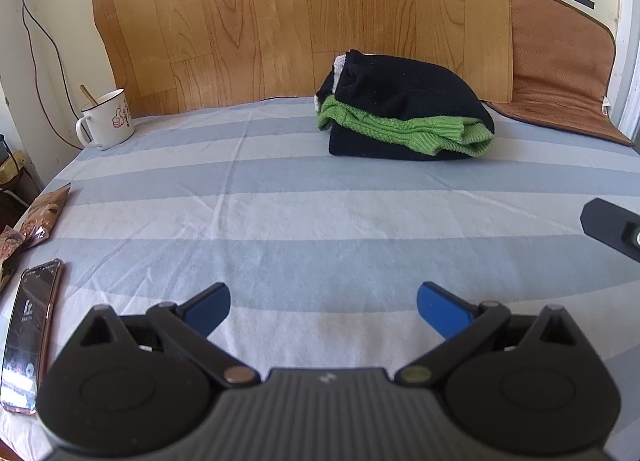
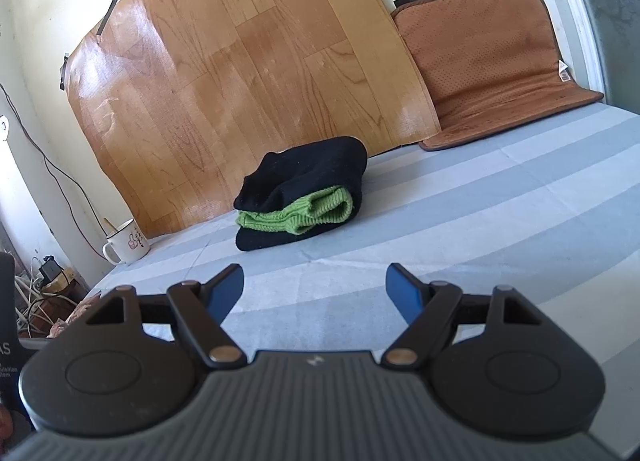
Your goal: Fold small clothes
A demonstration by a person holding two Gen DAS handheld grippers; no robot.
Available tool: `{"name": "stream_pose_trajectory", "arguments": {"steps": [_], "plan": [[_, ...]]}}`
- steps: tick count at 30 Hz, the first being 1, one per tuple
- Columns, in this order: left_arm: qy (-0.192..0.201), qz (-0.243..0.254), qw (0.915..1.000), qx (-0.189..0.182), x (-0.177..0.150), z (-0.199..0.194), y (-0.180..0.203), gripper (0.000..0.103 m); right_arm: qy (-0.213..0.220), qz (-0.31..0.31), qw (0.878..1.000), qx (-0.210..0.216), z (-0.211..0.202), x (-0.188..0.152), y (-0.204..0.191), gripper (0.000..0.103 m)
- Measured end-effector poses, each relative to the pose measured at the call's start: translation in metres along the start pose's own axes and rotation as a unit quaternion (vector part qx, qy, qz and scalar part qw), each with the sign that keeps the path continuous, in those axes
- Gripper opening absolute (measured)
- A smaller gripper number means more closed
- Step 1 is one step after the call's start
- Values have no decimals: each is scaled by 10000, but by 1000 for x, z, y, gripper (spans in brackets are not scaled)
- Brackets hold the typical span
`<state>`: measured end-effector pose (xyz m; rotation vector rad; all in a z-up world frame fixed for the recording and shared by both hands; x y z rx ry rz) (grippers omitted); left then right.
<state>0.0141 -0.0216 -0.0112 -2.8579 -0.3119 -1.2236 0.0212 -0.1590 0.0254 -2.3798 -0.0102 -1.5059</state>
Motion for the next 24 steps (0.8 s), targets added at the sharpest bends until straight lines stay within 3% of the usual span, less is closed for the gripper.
{"name": "stream_pose_trajectory", "arguments": {"steps": [24], "plan": [[44, -54, 10000, 13, 3, -2, 0, 103, 16, -13, 10000, 5, -1, 2, 0, 80]]}}
Point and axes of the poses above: each gripper's, at about its wrist camera, not at the fingertips, and z roughly the way its jaws point, y to its right, x to its top, the point moved 4 cm from there along z, roughly the way its jaws point, and after that the axes turned 10 degrees about -z, right-handed, at the moved point
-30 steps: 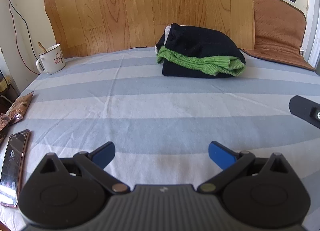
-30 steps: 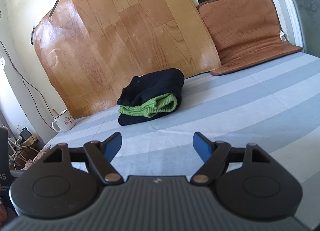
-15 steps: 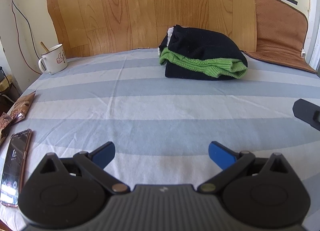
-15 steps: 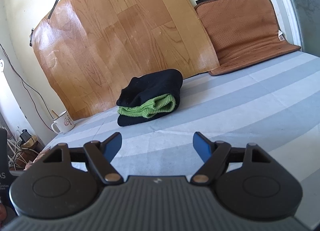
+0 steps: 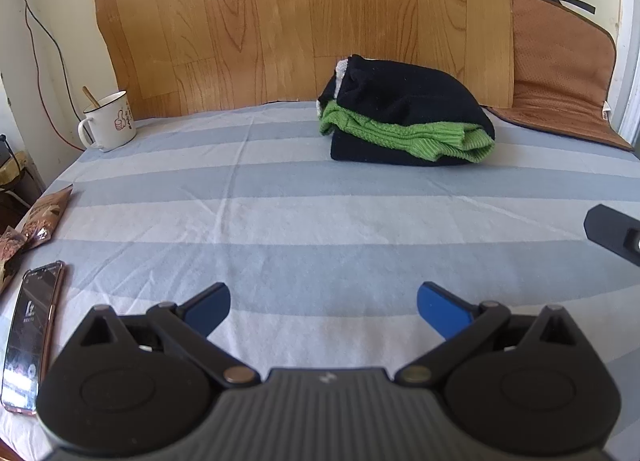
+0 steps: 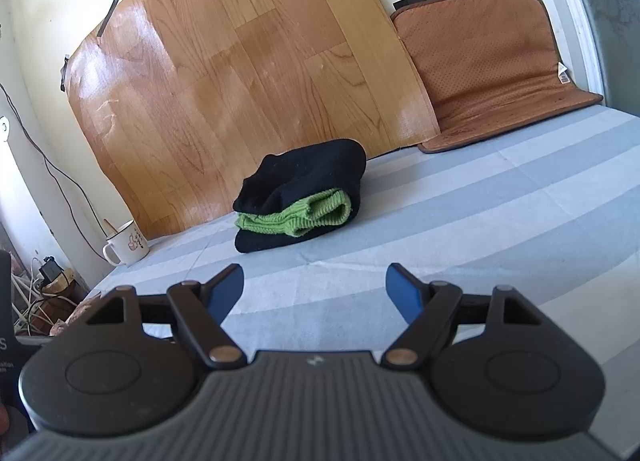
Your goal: Fold small clothes
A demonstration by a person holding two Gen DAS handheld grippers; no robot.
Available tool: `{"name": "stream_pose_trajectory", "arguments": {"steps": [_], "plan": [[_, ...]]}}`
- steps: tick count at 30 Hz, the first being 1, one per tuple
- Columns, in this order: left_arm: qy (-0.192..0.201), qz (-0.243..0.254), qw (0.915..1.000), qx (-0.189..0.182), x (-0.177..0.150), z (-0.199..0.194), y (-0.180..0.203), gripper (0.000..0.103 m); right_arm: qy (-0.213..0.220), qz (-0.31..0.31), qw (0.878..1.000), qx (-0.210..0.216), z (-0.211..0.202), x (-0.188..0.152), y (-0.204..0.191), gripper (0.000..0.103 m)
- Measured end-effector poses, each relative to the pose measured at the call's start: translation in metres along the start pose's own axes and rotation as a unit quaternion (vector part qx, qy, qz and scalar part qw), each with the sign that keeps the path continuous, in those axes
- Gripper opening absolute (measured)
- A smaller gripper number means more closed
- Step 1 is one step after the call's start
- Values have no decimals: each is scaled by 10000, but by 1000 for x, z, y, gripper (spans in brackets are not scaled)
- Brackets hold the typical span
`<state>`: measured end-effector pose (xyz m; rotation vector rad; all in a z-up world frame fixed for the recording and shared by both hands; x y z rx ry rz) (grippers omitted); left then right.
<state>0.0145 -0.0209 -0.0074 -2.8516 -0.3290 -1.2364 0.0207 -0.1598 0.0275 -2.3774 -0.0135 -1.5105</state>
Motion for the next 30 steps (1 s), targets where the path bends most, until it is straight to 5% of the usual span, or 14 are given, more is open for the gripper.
{"name": "stream_pose_trajectory", "arguments": {"steps": [22, 30], "plan": [[51, -82, 9999, -33, 7, 3, -4, 103, 34, -110, 9999, -52, 3, 4, -2, 80], [74, -27, 9995, -320, 11, 4, 0, 103, 51, -232, 9997, -22, 5, 9, -5, 80]]}}
Point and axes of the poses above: each gripper's, at about its wrist camera, not at the fingertips, and z roughly the way its jaws point, y to its right, x to its top, the point moved 4 cm from there along z, roughly the way its jaws point, and after that the axes turned 10 degrees about -z, right-handed, at the moved point
